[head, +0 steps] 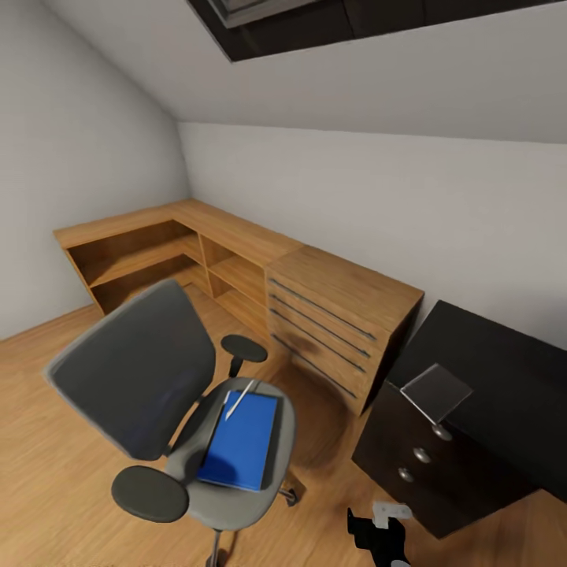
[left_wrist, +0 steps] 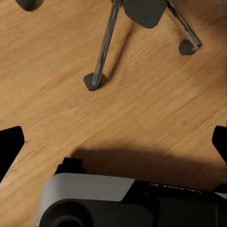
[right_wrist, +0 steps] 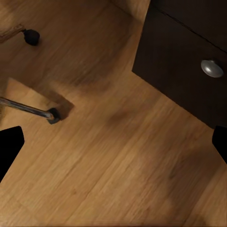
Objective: In the bedroom, organize the workspace by keeping the computer under the desk, ensuring the monitor is on the desk, placing the keyboard on the desk next to the monitor, placing the mouse on the desk next to the keyboard, moving the folder from the swivel chair onto the desk next to the mouse, stacking the notebook on top of the folder with the pen on top of the notebook, and positioning the swivel chair next to the desk.
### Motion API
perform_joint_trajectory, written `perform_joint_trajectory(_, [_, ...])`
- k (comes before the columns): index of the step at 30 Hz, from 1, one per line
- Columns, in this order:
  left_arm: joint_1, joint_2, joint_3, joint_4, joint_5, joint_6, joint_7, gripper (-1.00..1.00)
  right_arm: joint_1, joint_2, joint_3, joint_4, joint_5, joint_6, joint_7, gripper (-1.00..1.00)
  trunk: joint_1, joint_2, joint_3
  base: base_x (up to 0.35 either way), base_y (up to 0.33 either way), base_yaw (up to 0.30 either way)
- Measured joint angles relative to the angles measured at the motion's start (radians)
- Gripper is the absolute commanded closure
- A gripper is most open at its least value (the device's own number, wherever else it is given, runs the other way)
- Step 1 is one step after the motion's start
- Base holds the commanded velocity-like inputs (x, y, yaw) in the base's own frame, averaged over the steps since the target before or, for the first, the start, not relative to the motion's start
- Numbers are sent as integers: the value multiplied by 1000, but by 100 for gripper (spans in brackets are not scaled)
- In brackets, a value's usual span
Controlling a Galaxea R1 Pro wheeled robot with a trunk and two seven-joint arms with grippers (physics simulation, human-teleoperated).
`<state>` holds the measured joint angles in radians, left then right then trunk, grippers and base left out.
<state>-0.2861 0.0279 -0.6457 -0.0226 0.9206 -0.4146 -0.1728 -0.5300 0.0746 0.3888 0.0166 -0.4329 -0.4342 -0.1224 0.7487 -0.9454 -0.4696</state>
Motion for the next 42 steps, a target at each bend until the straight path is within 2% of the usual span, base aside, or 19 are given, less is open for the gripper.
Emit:
perform_joint_trajectory(10, [0,4,-1,2,0,3,4,-100,0,-1,0,0,0,0,0,-100,0,0,-7,106,-172,204])
perform_joint_trajectory(21, [0,5,-1,2,0,7,7,-100,0,1,1,0,5,-1,0,-100,0,0,-11,4,-10,120])
perform_joint_trajectory(42, [0,3,-3,2,-2,7,6,-100,0,1,0,0,2,-1,0,-100,0,0,-33,0,-1,147])
